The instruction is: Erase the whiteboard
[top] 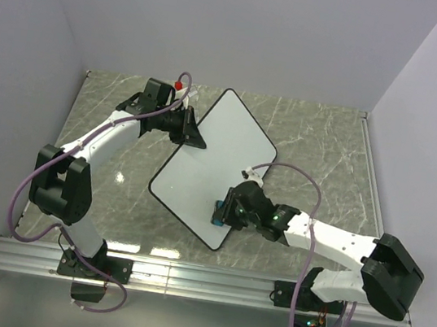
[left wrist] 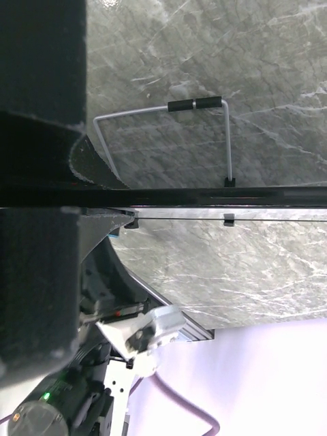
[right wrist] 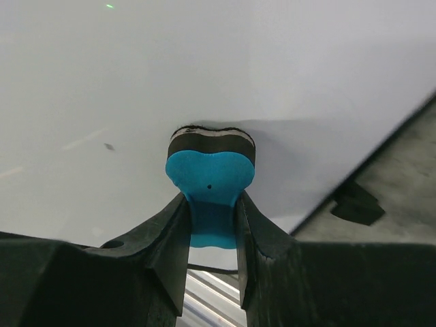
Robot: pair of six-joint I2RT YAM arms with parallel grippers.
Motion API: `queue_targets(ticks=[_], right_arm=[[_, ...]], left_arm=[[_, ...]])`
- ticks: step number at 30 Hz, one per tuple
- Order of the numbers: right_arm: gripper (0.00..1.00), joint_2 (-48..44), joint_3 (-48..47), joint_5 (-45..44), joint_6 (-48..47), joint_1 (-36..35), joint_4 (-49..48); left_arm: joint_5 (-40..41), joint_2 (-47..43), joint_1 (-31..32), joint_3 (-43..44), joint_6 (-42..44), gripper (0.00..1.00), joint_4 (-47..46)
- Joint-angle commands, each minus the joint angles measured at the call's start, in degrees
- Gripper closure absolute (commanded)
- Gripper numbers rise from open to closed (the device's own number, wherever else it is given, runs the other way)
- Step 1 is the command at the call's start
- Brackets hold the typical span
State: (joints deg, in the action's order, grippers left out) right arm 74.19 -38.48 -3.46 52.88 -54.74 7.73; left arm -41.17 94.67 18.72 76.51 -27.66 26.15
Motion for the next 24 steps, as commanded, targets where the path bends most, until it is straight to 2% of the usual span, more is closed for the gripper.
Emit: queue_targets(ticks=[1, 9, 16, 20, 24], right_arm=[[1.0, 2.7, 2.3, -3.0, -0.9, 0.5, 4.1], [1.0, 8.3, -12.9, -1.0, -4.2, 0.5, 6.2], [1.0, 15.2, -37.2, 0.2, -9.4, 1.0, 12.4], [1.0, 15.5, -41.4, 0.5, -9.0, 2.4, 13.6], [1.0, 8.7, -35.4, -2.2, -6.2, 8.5, 14.8]], left_arm=[[9.7, 2.1, 2.8, -1.7, 5.2, 1.0, -4.7], [9.4, 2.6, 2.8, -0.5, 5.6, 1.0, -3.8], [9.5, 2.2, 2.8, -1.6, 5.8, 1.0, -3.6], [10.1, 1.7, 2.8, -1.6, 6.0, 1.0, -3.1], [10.8, 1.7, 2.8, -0.3, 6.6, 1.0, -1.8]])
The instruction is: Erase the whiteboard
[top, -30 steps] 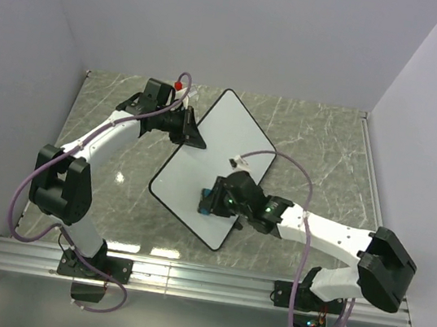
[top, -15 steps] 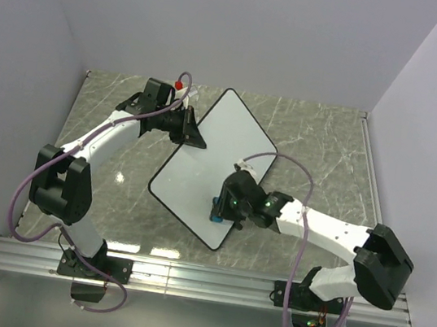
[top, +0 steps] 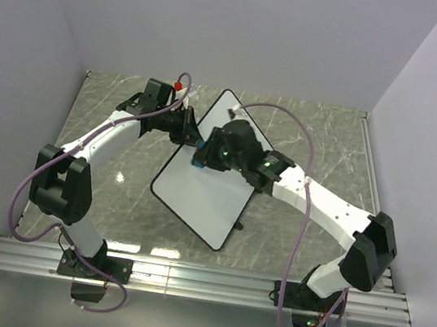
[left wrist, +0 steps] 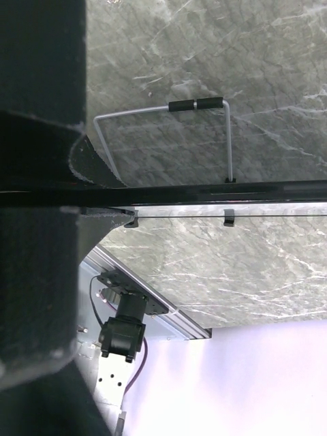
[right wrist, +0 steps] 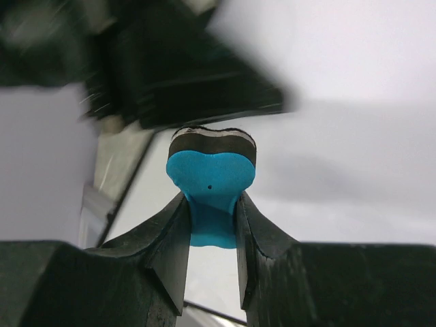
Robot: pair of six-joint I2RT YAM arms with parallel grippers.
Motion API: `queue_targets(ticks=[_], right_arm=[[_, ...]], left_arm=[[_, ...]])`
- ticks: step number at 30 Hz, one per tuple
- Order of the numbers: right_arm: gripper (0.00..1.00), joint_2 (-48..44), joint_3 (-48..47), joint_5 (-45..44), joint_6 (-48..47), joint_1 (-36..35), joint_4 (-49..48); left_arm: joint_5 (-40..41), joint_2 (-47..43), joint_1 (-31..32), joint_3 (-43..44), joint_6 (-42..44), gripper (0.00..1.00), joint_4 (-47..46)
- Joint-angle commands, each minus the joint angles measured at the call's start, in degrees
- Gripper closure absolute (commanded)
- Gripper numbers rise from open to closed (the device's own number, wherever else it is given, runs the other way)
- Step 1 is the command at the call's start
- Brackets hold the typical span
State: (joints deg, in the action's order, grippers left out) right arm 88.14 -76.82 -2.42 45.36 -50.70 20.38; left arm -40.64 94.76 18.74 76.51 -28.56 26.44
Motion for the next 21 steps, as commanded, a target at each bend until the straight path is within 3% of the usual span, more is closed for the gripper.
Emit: queue_targets(ticks=[1, 5, 6, 9, 11, 13, 16, 17, 21], right_arm=[[1.0, -7.0, 4.5, -4.9, 1.8, 6.3, 3.0], [1.0, -13.5, 11.9, -9.8, 2.6, 16.8, 9.7], [1.0, -13.8, 14.0, -9.9, 1.7, 22.1, 12.2], [0.99, -13.3, 17.7, -8.7, -1.8, 29.1, 13.4], [0.77, -10.9, 18.7, -7.8, -2.9, 31.6, 13.3], [0.36, -8.4, 19.0, -7.3, -3.7, 33.5, 13.6], [0.08, -4.2, 18.6, -6.9, -4.1, 34.2, 12.3], [0.02, -2.6, 18.5, -6.8, -4.1, 34.2, 12.0], [0.01, -0.2, 17.3, -6.1, -4.0, 34.2, 11.6]], left_arm=[[10.3, 1.6, 2.8, -0.1, 7.5, 1.0, -1.7], [10.5, 1.0, 2.8, 0.0, 7.4, 1.0, -1.8], [10.9, 1.0, 2.8, 0.0, 7.4, 1.0, -1.8], [12.0, 0.9, 2.8, 0.7, 7.7, 0.99, -1.0], [12.5, 1.0, 2.8, 1.4, 8.2, 0.96, -0.2], [13.2, 0.8, 2.8, 1.6, 8.3, 0.91, 0.1], [13.7, 0.3, 2.8, 2.1, 8.3, 0.82, 0.6], [13.9, 0.2, 2.8, 2.4, 8.3, 0.81, 0.8], [15.1, -0.2, 2.8, 3.6, 8.8, 0.69, 2.3]])
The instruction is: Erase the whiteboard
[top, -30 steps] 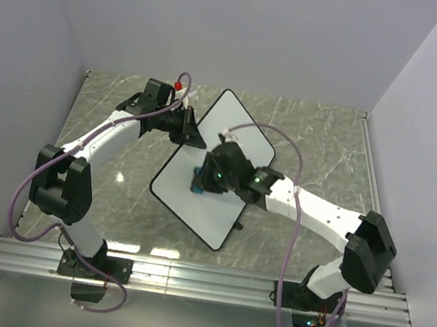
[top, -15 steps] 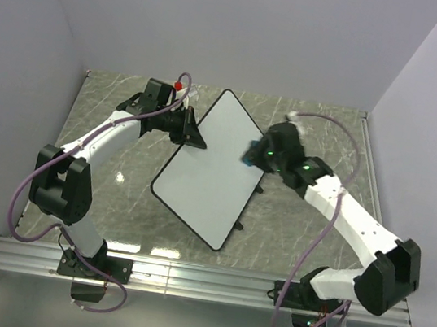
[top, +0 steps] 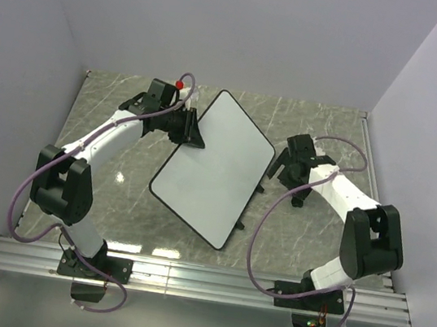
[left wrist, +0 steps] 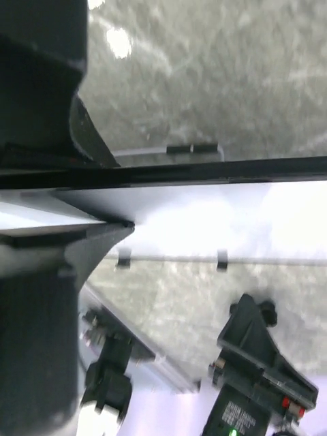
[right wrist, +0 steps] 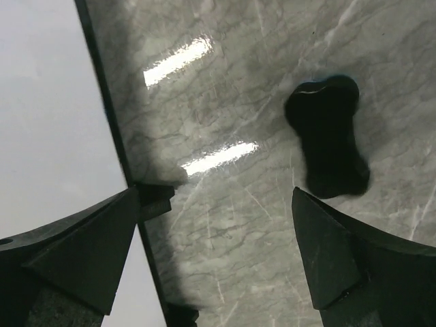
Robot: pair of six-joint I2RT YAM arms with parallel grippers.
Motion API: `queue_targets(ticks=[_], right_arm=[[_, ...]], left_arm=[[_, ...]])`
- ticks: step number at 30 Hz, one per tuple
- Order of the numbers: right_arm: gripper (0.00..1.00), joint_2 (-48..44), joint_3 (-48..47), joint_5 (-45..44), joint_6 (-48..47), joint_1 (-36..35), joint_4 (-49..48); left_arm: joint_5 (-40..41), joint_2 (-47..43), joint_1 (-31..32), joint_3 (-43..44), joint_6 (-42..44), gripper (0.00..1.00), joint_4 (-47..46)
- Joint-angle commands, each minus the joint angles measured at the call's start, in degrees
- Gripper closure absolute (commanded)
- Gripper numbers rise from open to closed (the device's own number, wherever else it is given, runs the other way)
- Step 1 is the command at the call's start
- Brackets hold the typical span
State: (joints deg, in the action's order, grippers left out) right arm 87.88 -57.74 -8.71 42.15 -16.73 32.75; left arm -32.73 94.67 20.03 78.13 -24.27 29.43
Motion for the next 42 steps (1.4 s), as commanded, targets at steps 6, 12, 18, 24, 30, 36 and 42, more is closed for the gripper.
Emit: queue_targets(ticks=[6, 12, 18, 24, 30, 36, 42], right_arm=[[0.0, -1.7, -1.9, 1.3, -1.5, 0.1, -0.9], [0.0, -3.9, -0.3, 1.6, -2.6, 0.2, -1.0], [0.0, -6.3, 1.3, 2.2, -3.0, 0.2, -2.2], [0.0, -12.8, 0.0, 9.4, -5.4, 0.2, -7.2], [0.0, -21.8, -10.3, 18.4, -5.9, 0.3, -9.9], [0.0, -29.6, -18.1, 11.9, -4.6, 0.2, -6.1], [0.0, -39.2, -15.7, 6.8, -8.7, 0.1, -4.8]], left_arm=[[9.3, -2.1, 1.5, 2.6, 4.8, 0.52, 0.6], [10.3, -3.4, 1.5, 5.3, 4.9, 0.37, 2.5], [11.4, -3.7, 1.5, 10.8, 5.2, 0.24, 5.1], [17.0, -4.3, 0.0, 16.8, 6.6, 0.15, 8.3], [23.8, -7.7, -14.7, 18.4, 4.1, 0.14, 9.0], [32.6, -13.2, -25.2, 14.7, -3.0, 0.13, 8.7], [31.2, -17.2, -25.5, 9.5, -2.8, 0.13, 7.0]])
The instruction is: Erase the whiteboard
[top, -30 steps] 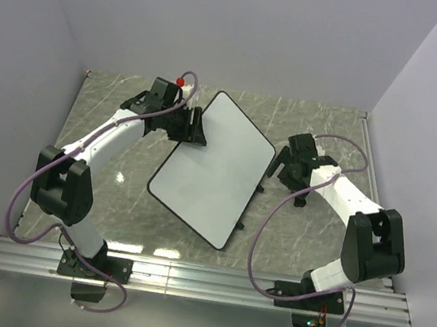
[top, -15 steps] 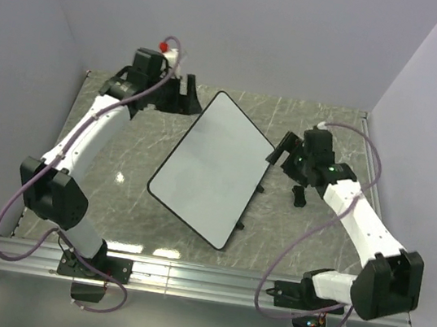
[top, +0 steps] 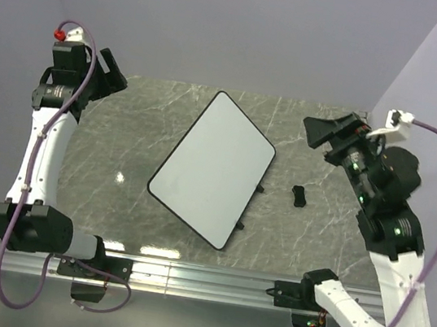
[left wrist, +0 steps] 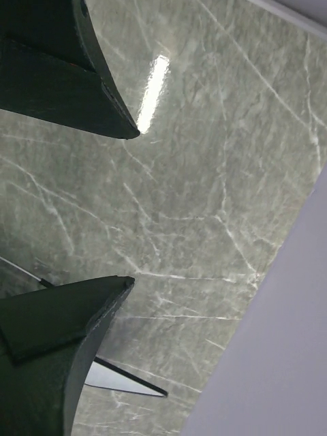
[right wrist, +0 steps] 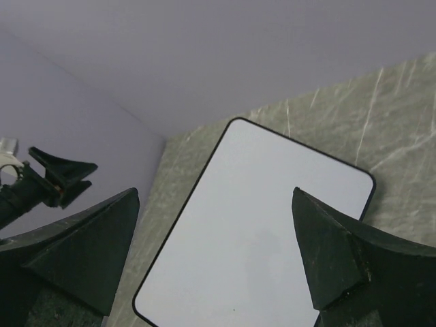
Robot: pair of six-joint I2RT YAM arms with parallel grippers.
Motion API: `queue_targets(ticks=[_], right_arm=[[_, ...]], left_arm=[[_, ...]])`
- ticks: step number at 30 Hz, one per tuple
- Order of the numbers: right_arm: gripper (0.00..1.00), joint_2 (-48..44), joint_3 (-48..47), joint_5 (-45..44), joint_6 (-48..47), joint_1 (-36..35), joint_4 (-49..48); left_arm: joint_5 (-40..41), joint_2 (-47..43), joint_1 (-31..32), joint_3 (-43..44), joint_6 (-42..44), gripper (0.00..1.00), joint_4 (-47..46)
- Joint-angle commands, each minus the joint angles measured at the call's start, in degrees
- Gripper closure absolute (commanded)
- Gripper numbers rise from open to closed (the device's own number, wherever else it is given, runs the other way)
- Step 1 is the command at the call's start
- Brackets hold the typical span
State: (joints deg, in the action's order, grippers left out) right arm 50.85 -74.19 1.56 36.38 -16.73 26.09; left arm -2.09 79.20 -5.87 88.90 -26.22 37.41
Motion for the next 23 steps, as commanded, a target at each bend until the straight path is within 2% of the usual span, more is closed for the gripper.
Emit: queue_targets(ticks=[1, 5, 12, 23], right_arm=[[0.0, -2.9, 0.3, -2.8, -3.7, 0.2, 3.0], [0.0, -3.7, -2.5, 0.4, -6.5, 0.1, 6.7], [0.0, -5.1, -4.7, -0.1, -7.6, 0.2, 9.6], [0.0, -1.1, -11.0, 2.5, -8.8, 0.1, 12.7]], left_arm=[[0.8, -2.5, 0.4, -1.6, -0.6, 0.13, -0.8], [0.8, -4.6, 0.3, -4.4, -0.5, 0.13, -1.0], [0.2, -7.2, 0.5, -10.4, -0.8, 0.13, -3.0], [-0.1, -6.4, 0.4, -9.4, 0.0, 0.11, -4.3]])
